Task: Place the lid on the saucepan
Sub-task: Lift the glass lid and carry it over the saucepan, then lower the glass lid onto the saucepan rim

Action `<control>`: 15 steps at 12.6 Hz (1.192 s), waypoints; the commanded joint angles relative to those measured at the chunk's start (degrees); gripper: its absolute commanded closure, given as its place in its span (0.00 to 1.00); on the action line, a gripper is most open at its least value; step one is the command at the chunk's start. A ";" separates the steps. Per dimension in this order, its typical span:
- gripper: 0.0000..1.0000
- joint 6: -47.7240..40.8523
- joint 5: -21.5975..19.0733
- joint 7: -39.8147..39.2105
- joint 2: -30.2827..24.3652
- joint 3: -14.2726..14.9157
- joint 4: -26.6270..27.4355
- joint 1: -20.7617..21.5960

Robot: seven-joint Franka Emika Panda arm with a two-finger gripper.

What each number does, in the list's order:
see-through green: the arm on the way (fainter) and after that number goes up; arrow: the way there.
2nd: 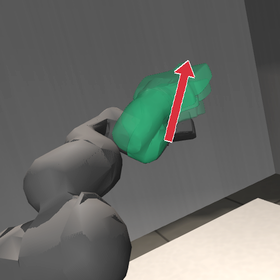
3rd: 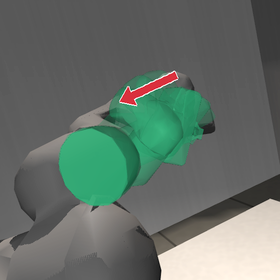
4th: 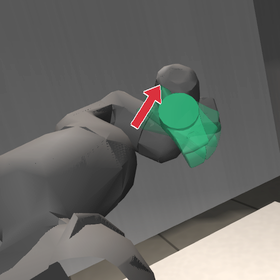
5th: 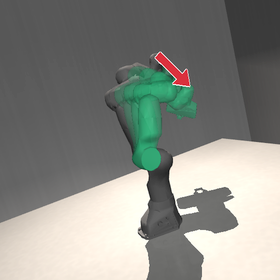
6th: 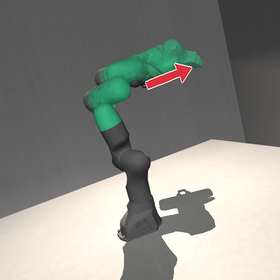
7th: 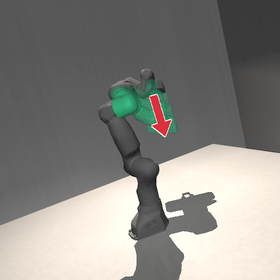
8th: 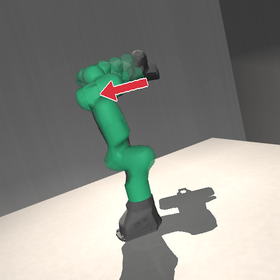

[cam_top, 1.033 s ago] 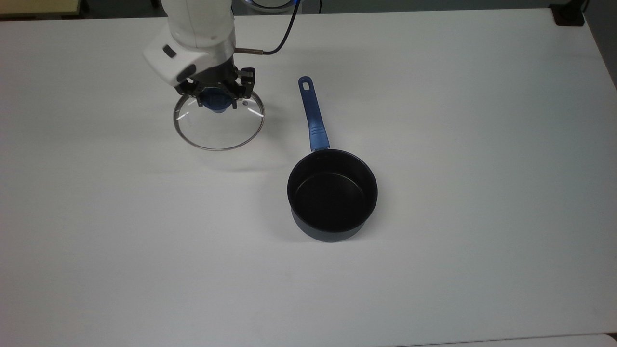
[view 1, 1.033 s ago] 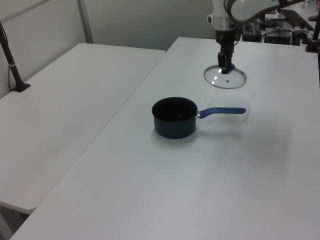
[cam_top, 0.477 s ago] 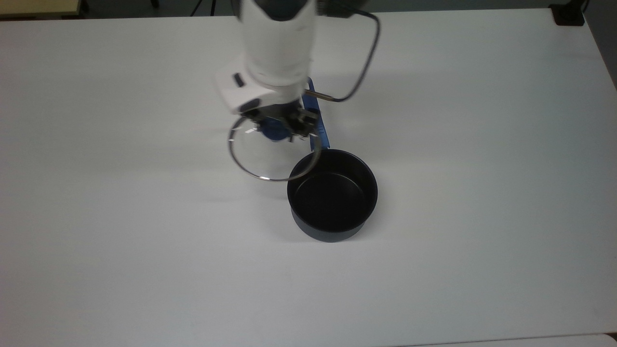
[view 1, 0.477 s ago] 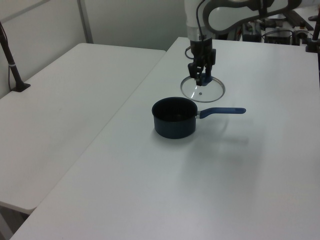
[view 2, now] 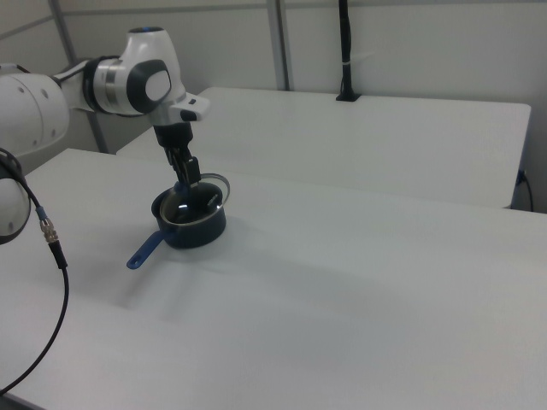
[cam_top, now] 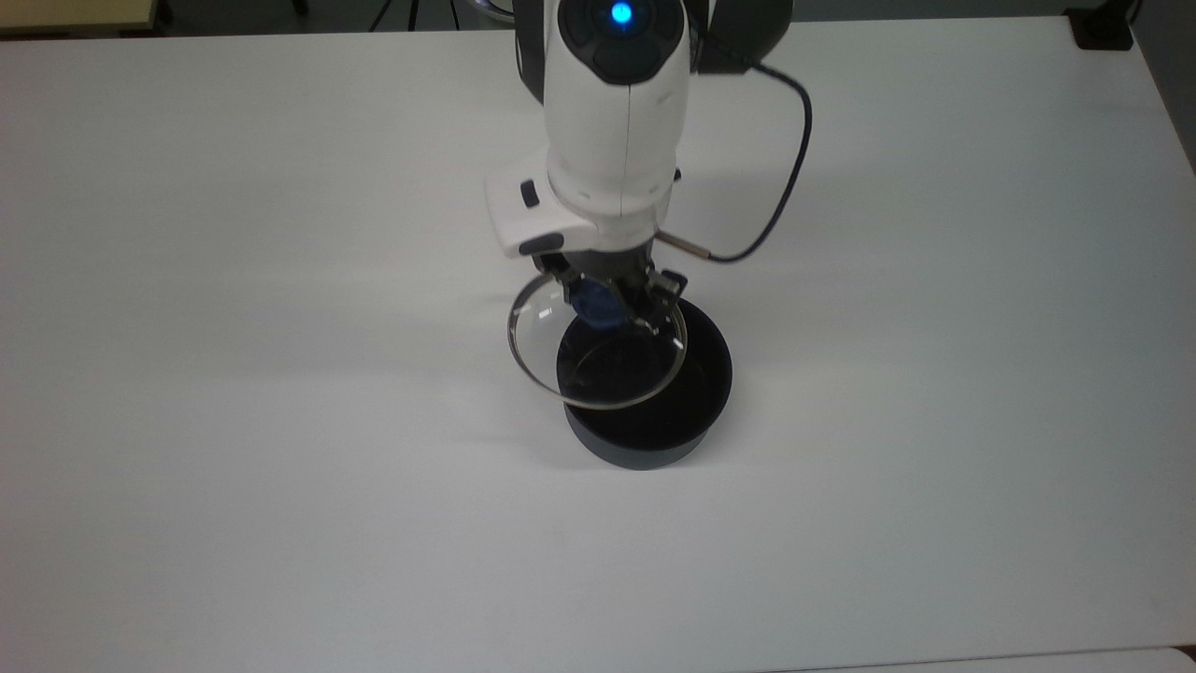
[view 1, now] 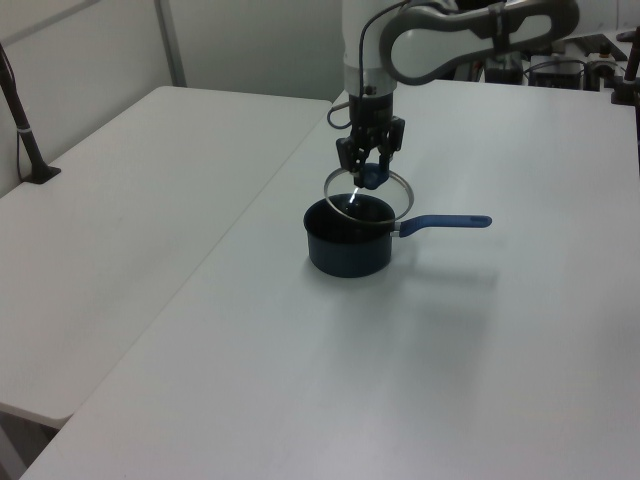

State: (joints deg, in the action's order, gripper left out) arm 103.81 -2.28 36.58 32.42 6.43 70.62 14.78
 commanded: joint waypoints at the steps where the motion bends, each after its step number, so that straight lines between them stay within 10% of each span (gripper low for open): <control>1: 0.52 1.65 -1.33 3.31 3.70 0.34 -3.73 1.21; 15: 0.49 5.00 -3.08 5.61 6.25 0.51 -5.32 3.50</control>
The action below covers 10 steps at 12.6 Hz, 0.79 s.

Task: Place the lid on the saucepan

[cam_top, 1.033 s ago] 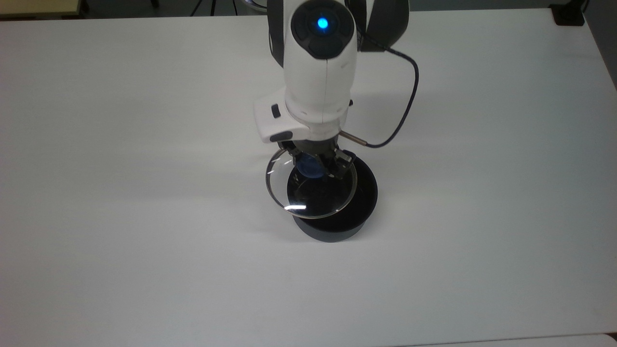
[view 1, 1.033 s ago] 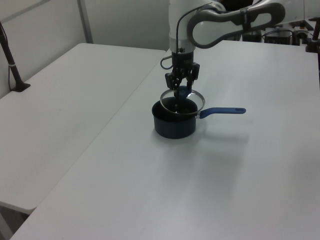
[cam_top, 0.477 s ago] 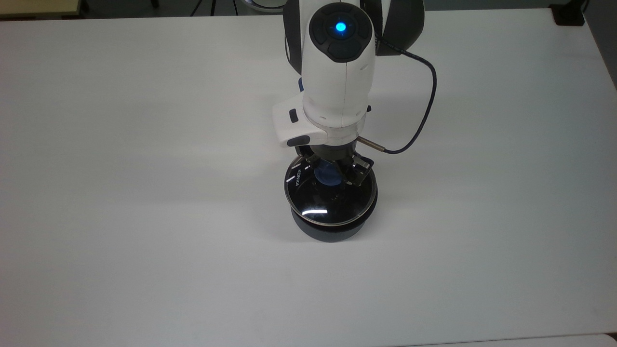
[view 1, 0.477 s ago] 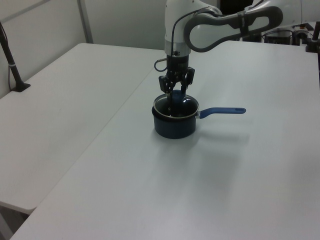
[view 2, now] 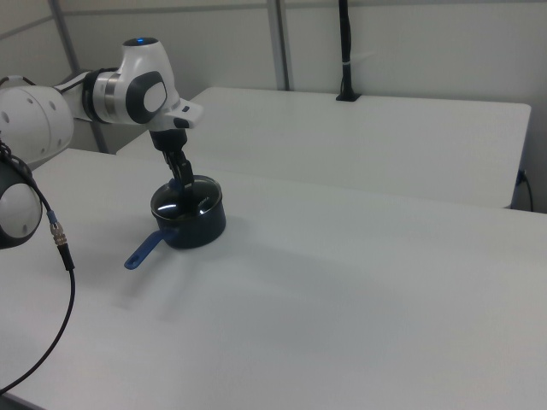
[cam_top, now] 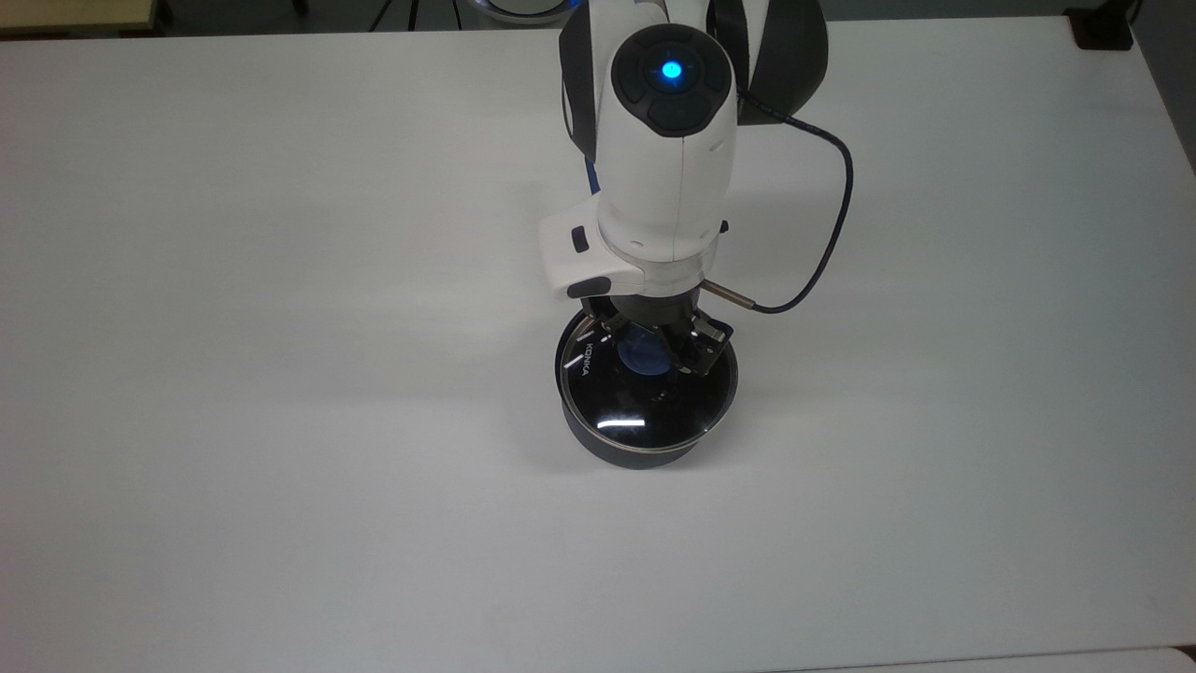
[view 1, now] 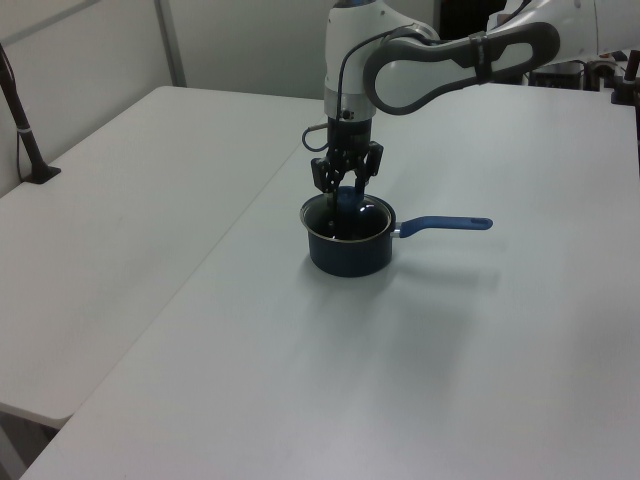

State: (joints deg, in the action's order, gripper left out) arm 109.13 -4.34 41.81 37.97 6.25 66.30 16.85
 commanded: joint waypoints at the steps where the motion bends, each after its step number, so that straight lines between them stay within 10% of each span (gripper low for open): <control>1: 0.48 -0.76 -1.02 -0.32 0.61 0.61 -0.83 1.43; 10: 0.54 -6.74 0.91 -7.88 0.00 4.03 2.07 2.04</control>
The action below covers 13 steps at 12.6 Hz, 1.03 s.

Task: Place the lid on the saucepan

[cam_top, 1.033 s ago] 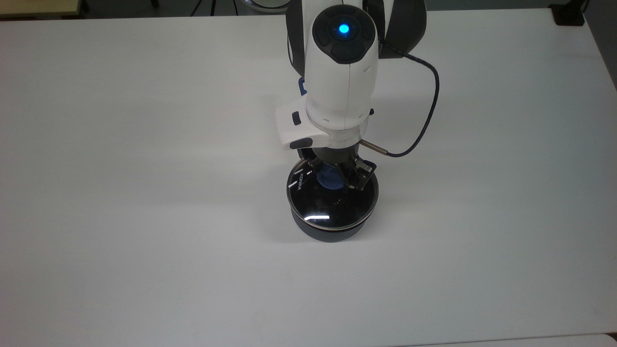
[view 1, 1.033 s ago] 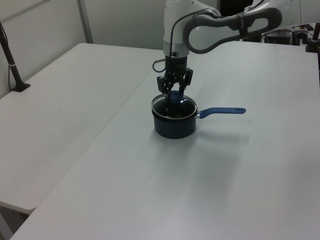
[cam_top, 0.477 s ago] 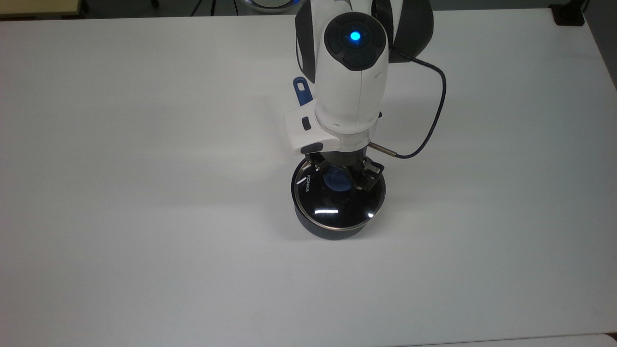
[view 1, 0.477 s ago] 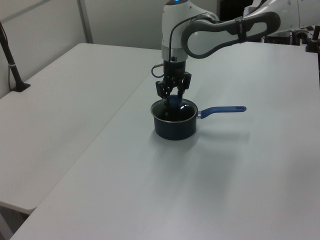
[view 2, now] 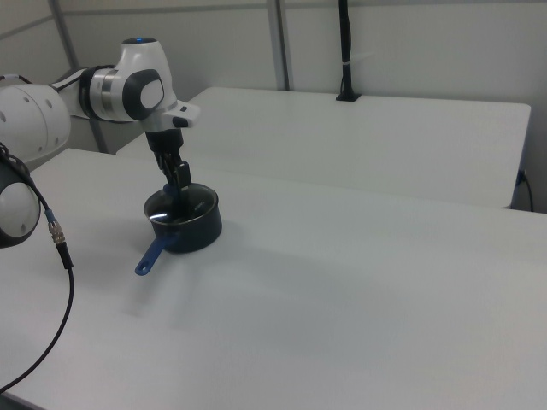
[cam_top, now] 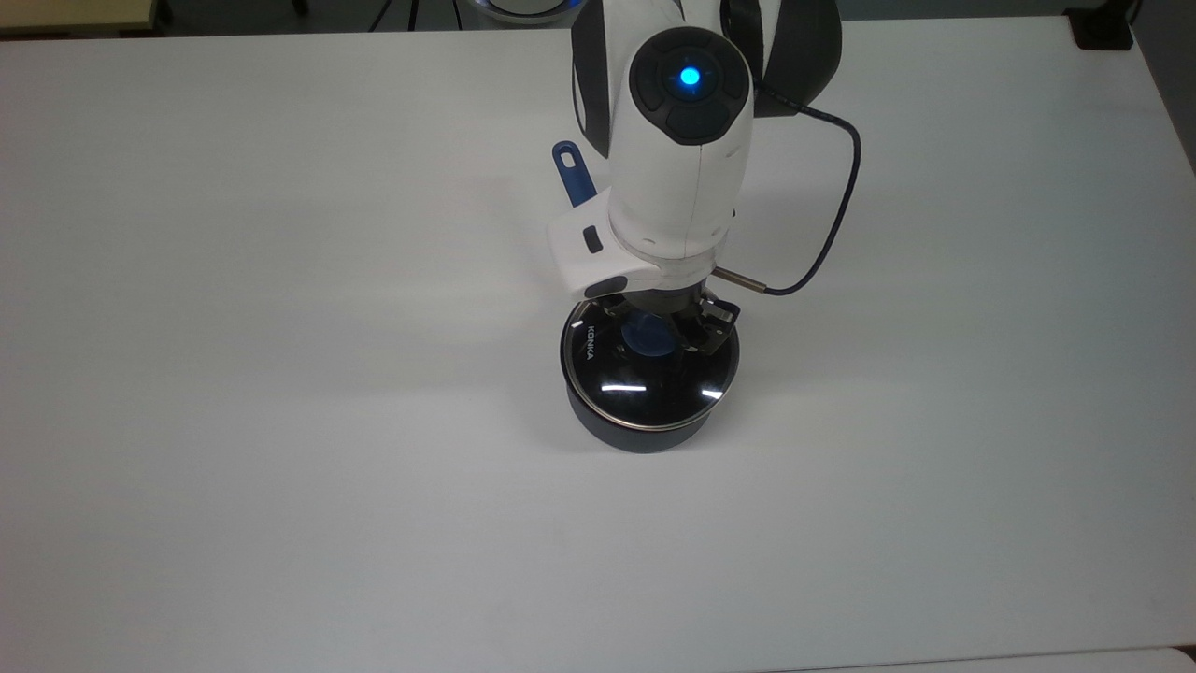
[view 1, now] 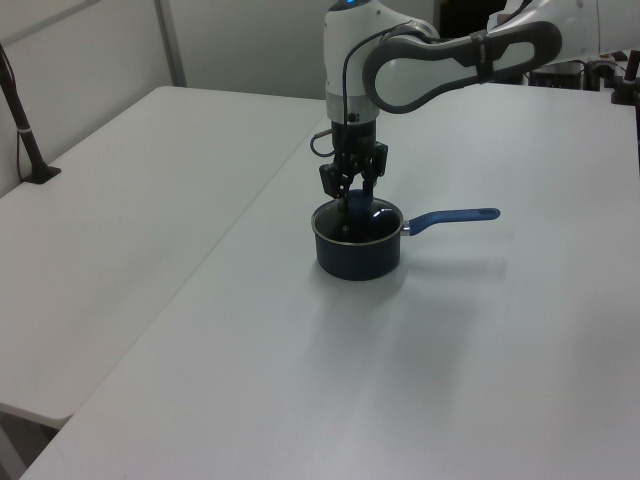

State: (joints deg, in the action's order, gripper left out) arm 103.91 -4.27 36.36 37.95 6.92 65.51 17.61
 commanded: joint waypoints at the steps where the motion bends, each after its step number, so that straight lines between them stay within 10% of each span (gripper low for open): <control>1: 0.54 -1.17 0.85 -2.43 0.02 3.80 3.30 1.55; 11: 0.53 -1.43 1.99 -10.43 -8.23 4.33 15.07 1.03; 13: 0.22 -1.08 1.90 -9.82 -8.24 4.25 15.61 0.94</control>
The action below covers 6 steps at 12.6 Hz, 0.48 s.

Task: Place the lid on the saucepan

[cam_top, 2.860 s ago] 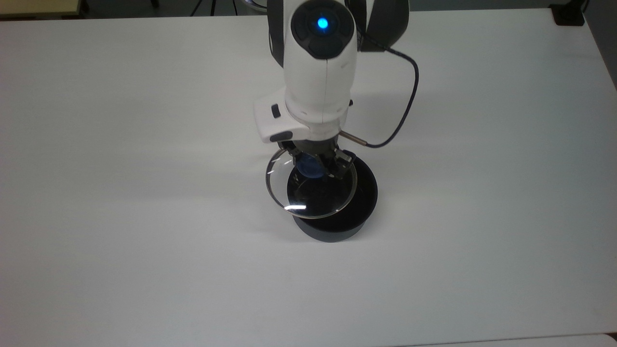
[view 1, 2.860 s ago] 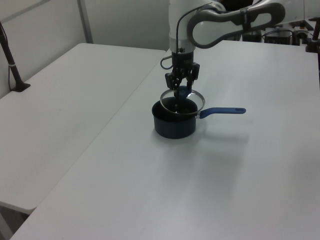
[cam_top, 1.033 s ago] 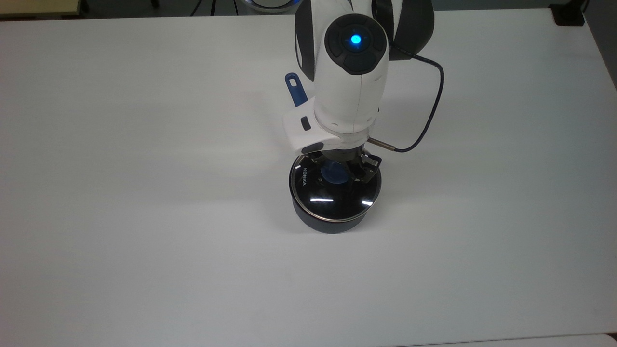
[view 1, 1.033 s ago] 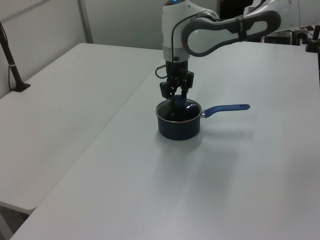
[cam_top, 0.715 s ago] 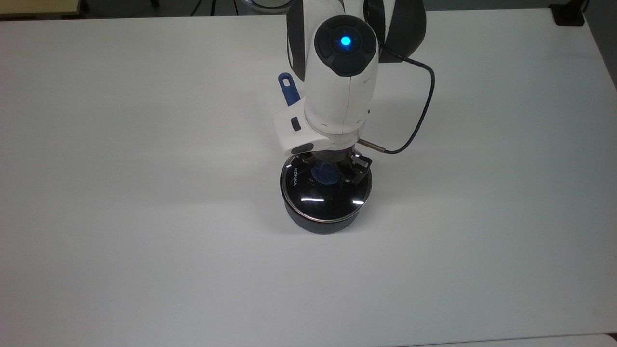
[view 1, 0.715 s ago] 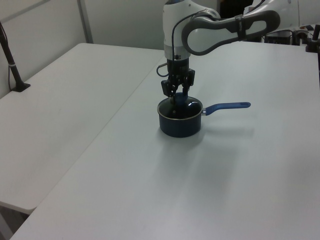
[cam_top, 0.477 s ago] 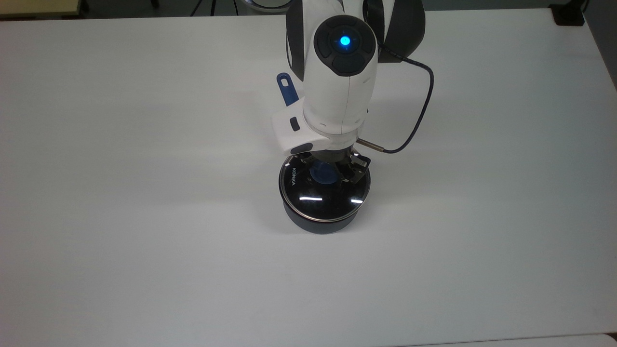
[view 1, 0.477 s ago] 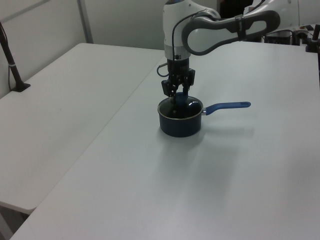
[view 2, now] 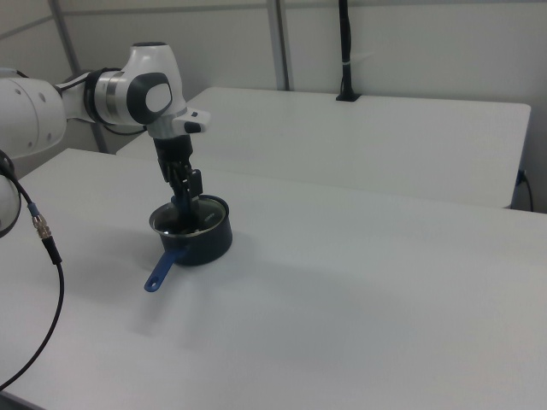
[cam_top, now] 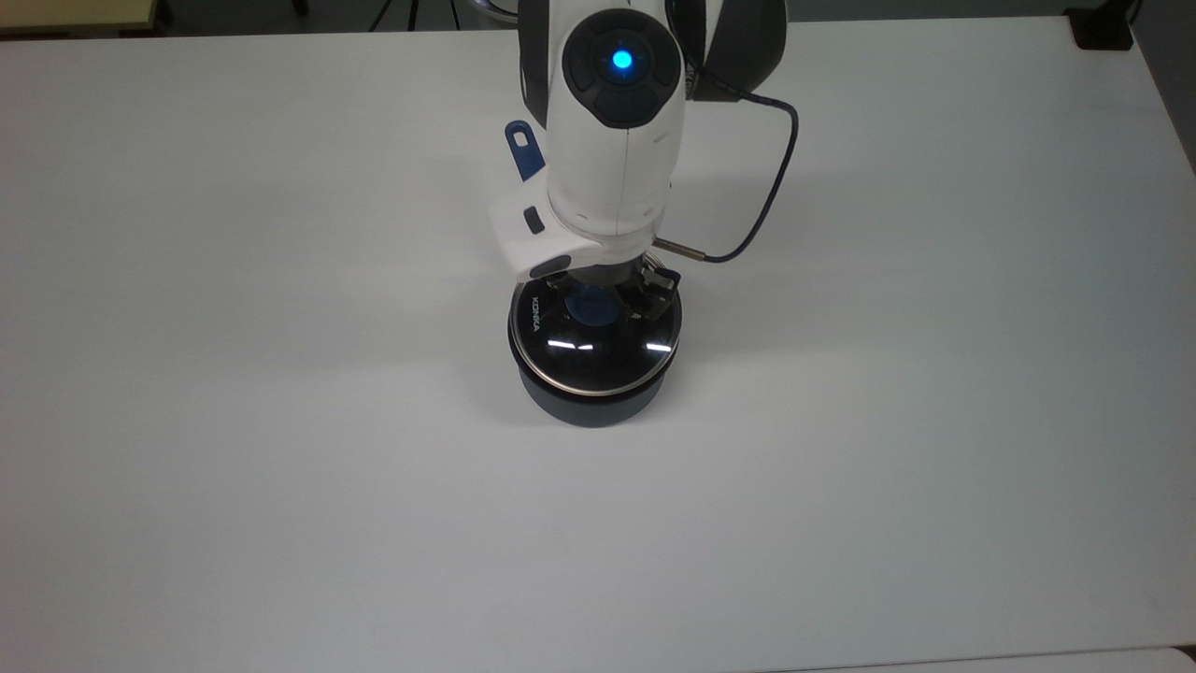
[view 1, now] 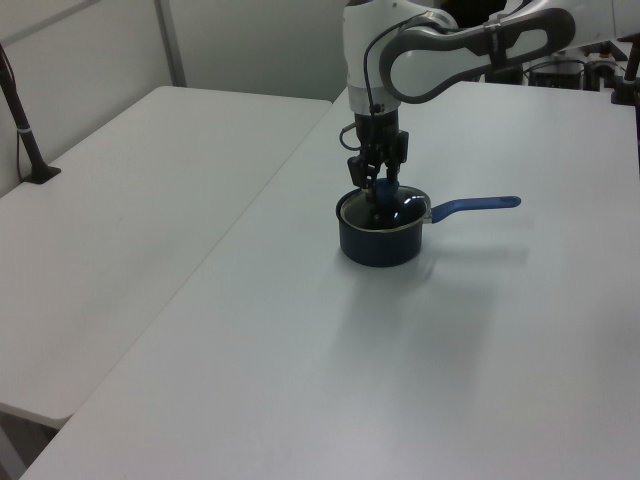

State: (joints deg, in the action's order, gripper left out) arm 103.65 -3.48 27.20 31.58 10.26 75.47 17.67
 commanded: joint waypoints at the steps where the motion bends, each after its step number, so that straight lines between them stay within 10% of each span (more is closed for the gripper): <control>1: 0.16 -0.38 0.85 0.30 -1.79 0.99 5.48 0.79; 6: 0.31 6.20 0.94 7.08 -1.79 0.99 5.04 0.70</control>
State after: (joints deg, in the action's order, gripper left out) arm 106.36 -3.47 31.94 30.95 10.51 78.28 17.65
